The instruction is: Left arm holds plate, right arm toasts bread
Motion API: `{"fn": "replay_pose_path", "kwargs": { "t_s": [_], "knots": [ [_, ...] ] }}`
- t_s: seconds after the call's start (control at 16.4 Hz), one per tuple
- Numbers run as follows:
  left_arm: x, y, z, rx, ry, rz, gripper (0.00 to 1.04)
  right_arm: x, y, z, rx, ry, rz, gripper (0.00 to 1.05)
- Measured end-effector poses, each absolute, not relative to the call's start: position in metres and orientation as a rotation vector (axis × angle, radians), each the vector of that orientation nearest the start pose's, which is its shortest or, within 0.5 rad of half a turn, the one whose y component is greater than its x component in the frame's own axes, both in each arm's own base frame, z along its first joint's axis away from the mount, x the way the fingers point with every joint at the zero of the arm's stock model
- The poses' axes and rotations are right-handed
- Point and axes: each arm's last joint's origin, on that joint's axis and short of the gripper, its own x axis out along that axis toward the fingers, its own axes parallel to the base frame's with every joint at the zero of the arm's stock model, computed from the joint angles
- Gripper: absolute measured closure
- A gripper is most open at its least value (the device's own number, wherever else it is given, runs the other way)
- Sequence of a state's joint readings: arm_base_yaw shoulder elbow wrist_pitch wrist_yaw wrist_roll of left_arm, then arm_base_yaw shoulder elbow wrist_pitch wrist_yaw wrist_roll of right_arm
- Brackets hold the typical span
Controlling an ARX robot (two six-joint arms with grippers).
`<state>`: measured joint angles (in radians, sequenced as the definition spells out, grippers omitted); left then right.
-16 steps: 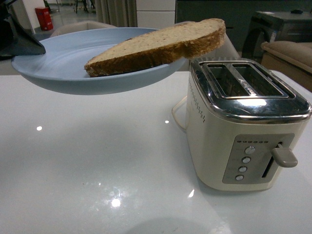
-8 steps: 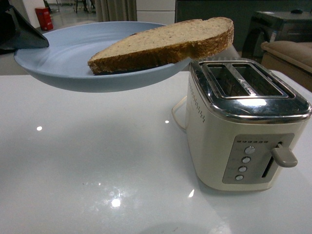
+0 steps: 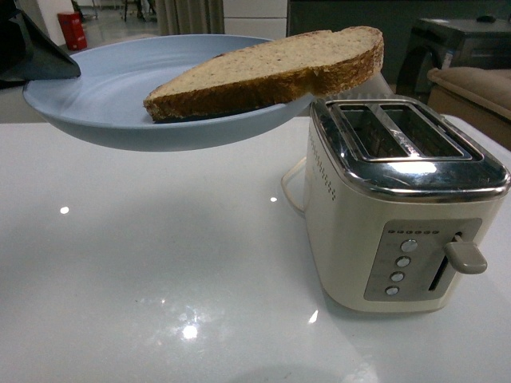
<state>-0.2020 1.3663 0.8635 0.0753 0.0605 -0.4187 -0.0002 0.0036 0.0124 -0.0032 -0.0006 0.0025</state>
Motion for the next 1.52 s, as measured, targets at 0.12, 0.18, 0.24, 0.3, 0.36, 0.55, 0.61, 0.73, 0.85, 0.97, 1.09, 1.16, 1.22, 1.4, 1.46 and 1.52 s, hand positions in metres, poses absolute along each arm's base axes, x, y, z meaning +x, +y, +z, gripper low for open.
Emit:
{"fn": "replay_pose_path", "kwargs": {
  "t_s": [0.12,0.18,0.24,0.3,0.36,0.55,0.61,0.73,0.85,0.97,1.09,1.16,1.22,1.4,1.46,1.52],
  "knots": [
    [0.291,-0.061,0.256,-0.38,0.475,-0.165,1.03,0.097,0.0,0.167,0.002,-0.005,0.0,0.06],
    [0.292,-0.061,0.256,-0.38,0.475,-0.165,1.03,0.097,0.0,0.167,0.002,-0.005,0.0,0.06],
    [0.292,-0.061,0.256,-0.38,0.475,-0.165,1.03,0.097,0.0,0.167,0.002,-0.005,0.0,0.06],
    [0.292,-0.061,0.256,-0.38,0.475,-0.165,1.03,0.097,0.0,0.167,0.002,-0.005,0.0,0.06],
    [0.292,-0.061,0.256,-0.38,0.475,-0.165,1.03,0.097,0.0,0.167,0.002,-0.005,0.0,0.06],
    [0.292,-0.061,0.256,-0.38,0.475,-0.164,1.03,0.105,0.004,0.173,-0.138,0.243,-0.157,0.06],
    [0.291,-0.061,0.257,-0.38,0.475,-0.168,1.03,0.111,0.002,0.19,-0.171,0.215,-0.223,0.06],
    [0.291,-0.061,0.257,-0.38,0.475,-0.168,1.03,0.127,0.006,0.236,-0.177,0.086,-0.231,0.06],
    [0.291,-0.061,0.257,-0.38,0.475,-0.167,1.03,0.15,0.02,0.266,-0.168,0.06,-0.161,0.06],
    [0.292,-0.061,0.257,-0.38,0.474,-0.168,1.03,0.176,0.045,0.304,-0.113,0.045,-0.073,0.06],
    [0.291,-0.061,0.257,-0.38,0.475,-0.167,1.03,0.193,0.072,0.335,-0.043,0.033,0.021,0.06],
    [0.291,-0.061,0.257,-0.38,0.475,-0.167,1.03,0.199,0.084,0.34,-0.003,0.075,0.083,0.06],
    [0.291,-0.061,0.257,-0.38,0.475,-0.167,1.03,0.205,0.095,0.335,0.039,0.151,0.14,0.06],
    [0.291,-0.061,0.257,-0.38,0.475,-0.167,1.03,0.219,0.108,0.314,0.277,0.354,0.254,0.06],
    [0.291,-0.061,0.257,-0.38,0.475,-0.167,1.03,0.221,0.111,0.311,0.398,0.399,0.286,0.06],
    [0.291,-0.061,0.257,-0.38,0.475,-0.167,1.03,0.223,0.113,0.31,0.479,0.419,0.303,0.06]
  ]
}}
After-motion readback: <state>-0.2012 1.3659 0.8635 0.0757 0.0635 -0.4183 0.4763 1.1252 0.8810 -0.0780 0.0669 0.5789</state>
